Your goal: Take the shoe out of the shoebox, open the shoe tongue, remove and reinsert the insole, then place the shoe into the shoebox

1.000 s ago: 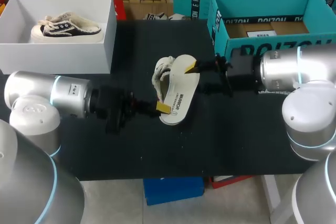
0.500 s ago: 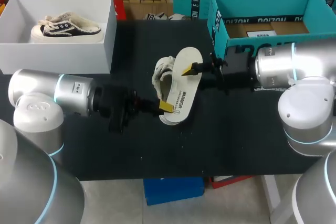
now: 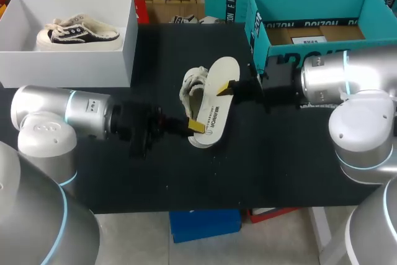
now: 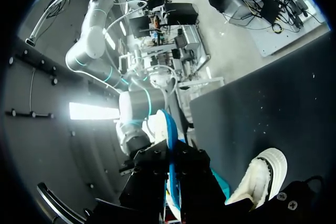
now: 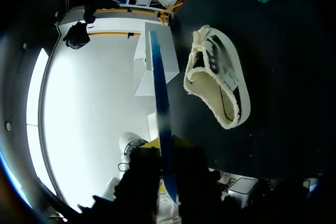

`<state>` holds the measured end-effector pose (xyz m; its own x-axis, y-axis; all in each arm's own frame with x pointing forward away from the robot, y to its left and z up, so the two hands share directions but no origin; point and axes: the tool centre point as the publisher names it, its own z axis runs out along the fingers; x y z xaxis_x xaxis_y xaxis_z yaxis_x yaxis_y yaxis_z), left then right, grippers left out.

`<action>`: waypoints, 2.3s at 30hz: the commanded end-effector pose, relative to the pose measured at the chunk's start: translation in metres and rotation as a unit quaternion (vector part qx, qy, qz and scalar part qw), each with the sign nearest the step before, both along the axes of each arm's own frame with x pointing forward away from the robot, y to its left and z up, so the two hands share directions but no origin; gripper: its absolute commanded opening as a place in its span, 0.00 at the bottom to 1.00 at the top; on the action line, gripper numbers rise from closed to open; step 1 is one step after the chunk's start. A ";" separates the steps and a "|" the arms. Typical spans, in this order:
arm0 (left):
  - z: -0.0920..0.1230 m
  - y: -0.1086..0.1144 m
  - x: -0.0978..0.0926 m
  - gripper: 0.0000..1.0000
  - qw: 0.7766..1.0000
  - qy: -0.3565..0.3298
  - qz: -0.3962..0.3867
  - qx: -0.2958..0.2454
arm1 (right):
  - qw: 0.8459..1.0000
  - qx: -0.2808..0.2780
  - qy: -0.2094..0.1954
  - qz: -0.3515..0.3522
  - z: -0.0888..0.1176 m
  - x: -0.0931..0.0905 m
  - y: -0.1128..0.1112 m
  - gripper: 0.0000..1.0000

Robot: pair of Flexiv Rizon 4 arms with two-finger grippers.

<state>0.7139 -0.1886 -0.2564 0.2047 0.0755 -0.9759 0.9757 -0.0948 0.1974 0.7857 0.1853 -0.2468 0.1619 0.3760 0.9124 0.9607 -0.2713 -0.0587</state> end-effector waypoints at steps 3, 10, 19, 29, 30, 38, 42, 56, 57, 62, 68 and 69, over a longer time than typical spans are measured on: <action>-0.001 -0.001 0.000 0.00 1.000 0.003 0.005 0.001 | 1.000 -0.002 0.000 0.000 0.000 0.002 0.001 0.00; -0.002 0.000 0.003 1.00 0.999 0.037 0.015 -0.018 | 1.000 -0.002 0.000 0.000 0.000 0.002 0.001 0.00; 0.002 0.016 0.019 1.00 0.994 0.087 0.042 -0.045 | 1.000 -0.002 0.000 0.000 0.000 0.002 0.001 0.00; 0.010 0.020 0.051 1.00 0.986 0.124 0.063 -0.094 | 1.000 -0.002 0.000 0.000 0.000 0.002 0.001 0.00; 0.010 0.019 0.055 1.00 0.984 0.127 0.071 -0.099 | 1.000 -0.002 0.000 0.000 0.000 0.002 0.001 0.00; 0.009 0.004 0.079 1.00 0.979 0.118 0.121 -0.111 | 1.000 -0.002 0.000 0.000 0.000 0.002 0.001 0.00; 0.012 -0.003 0.089 1.00 0.978 0.113 0.135 -0.116 | 1.000 -0.002 0.000 0.000 0.000 0.002 0.001 0.00; 0.021 -0.013 0.103 1.00 0.973 0.120 0.144 -0.132 | 1.000 -0.002 0.000 0.000 0.000 0.002 0.001 0.00; 0.021 -0.014 0.102 1.00 0.974 0.120 0.143 -0.130 | 1.000 -0.002 0.000 0.000 0.000 0.002 0.001 0.00; 0.023 -0.022 0.104 0.91 0.972 0.123 0.150 -0.134 | 1.000 -0.002 0.000 0.000 0.000 0.002 0.001 0.00; 0.020 -0.025 0.105 0.83 0.966 0.131 0.177 -0.138 | 1.000 -0.002 0.000 0.000 0.000 0.002 0.001 0.00; 0.019 -0.025 0.106 0.75 0.965 0.132 0.178 -0.139 | 1.000 -0.002 0.000 0.000 0.000 0.002 0.001 0.00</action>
